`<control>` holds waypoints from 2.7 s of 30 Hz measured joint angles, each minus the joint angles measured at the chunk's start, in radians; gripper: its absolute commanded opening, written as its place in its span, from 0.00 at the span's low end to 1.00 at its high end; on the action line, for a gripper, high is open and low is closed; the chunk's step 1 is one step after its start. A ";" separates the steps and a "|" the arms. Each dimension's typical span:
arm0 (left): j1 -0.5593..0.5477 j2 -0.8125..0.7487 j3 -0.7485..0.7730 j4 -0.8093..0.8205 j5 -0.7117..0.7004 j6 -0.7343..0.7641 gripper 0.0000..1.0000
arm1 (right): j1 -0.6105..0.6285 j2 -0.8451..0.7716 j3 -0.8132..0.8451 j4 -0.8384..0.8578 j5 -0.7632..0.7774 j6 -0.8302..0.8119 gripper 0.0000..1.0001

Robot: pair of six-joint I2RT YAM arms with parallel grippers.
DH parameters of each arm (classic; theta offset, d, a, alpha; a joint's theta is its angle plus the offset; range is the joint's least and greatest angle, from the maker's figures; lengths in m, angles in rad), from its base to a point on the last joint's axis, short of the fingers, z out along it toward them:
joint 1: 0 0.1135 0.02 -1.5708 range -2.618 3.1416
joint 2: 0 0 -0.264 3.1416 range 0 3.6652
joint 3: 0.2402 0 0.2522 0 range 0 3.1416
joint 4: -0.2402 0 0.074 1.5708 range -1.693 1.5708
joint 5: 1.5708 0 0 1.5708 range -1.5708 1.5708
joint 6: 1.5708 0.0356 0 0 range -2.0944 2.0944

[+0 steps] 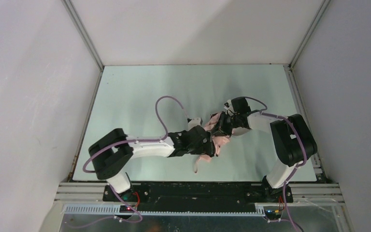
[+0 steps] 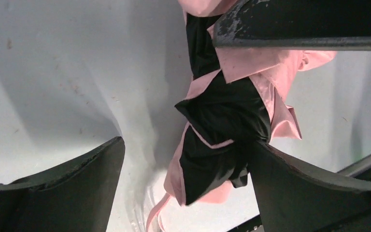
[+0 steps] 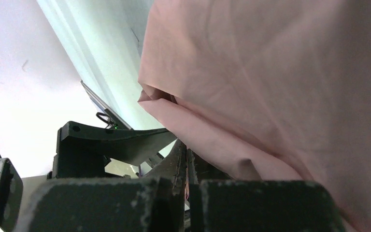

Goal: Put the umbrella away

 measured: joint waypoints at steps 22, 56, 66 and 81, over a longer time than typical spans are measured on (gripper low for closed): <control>-0.129 0.403 0.554 -0.404 -0.202 0.143 0.20 | -0.009 -0.017 0.060 -0.166 0.025 -0.095 0.00; -0.376 0.575 0.617 -0.567 -0.874 0.879 0.00 | 0.061 0.048 0.272 -0.526 0.000 -0.238 0.00; -0.422 0.760 0.803 -0.783 -0.993 0.916 0.00 | 0.100 0.042 0.268 -0.568 0.054 -0.225 0.00; -0.435 0.846 0.924 -0.922 -0.998 0.916 0.00 | 0.126 -0.004 0.246 -0.557 0.116 -0.050 0.00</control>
